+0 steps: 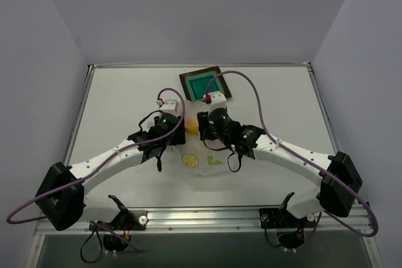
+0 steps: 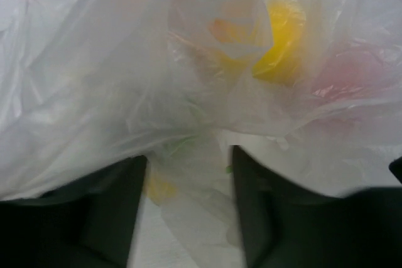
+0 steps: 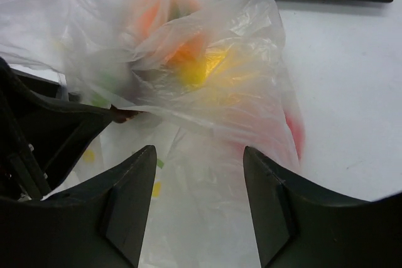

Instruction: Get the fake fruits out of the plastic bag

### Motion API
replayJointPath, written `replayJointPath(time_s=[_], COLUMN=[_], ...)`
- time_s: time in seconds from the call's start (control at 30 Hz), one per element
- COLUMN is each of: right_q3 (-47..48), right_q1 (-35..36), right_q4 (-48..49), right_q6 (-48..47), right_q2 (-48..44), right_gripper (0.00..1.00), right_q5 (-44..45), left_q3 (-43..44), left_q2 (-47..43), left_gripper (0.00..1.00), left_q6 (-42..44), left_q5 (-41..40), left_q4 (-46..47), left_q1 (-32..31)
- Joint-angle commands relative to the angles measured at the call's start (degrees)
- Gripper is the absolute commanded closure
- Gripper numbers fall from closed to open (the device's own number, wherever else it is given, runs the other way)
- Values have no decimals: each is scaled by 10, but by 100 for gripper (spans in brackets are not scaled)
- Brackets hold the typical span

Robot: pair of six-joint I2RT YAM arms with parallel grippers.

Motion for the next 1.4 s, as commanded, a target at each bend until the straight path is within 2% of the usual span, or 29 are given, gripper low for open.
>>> replayJointPath(time_s=[0.0,0.07,0.13,0.23,0.3,0.4,0.43,0.53,0.57,0.67,0.8,1.0,1.2,1.37], right_q3=[54,63,63,57,55,63,66,71,71,74,78,151,227,261], right_q1=[-2,-21,-37,-52,-56,-77,-85,-132,-145,-186,-191,-185,-174,-159], right_q4=[-70,-86,-94,-99,-98,-96,-93,-72,-65,-49,-30,-58,-95,-112], right_q6=[-72,-90,-92,-95,-95,-97,-97,-87,-85,-70,-56,-47,-35,-34], right_q2=[-9,-17,-13,12,34,60,64,71,70,64,24,-43,-88,-102], right_gripper=[47,33,20,13,13,32,58,96,100,100,100,100,100,100], right_q5=[15,12,0,-39,-47,-59,-58,-59,-61,-53,-86,-143,-219,-205], left_q3=[11,-3,-13,-37,-55,-79,-84,-106,-112,-131,-124,-19,68,122], left_q2=[-1,-2,-7,-32,-48,-85,-96,-142,-149,-173,-213,-260,-291,-268], left_gripper=[66,85,97,98,98,98,98,98,98,97,98,98,98,98], left_q6=[11,10,6,-1,-7,-19,-26,-42,-46,-67,-71,-59,-53,-24], left_q5=[-23,-21,-16,-5,-2,7,13,24,28,34,29,16,-52,-93], left_q4=[39,42,43,43,36,19,15,-1,-7,-22,-43,-75,-99,-95], left_q1=[5,6,6,5,4,1,-1,-13,-17,-36,-45,-70,-171,-218])
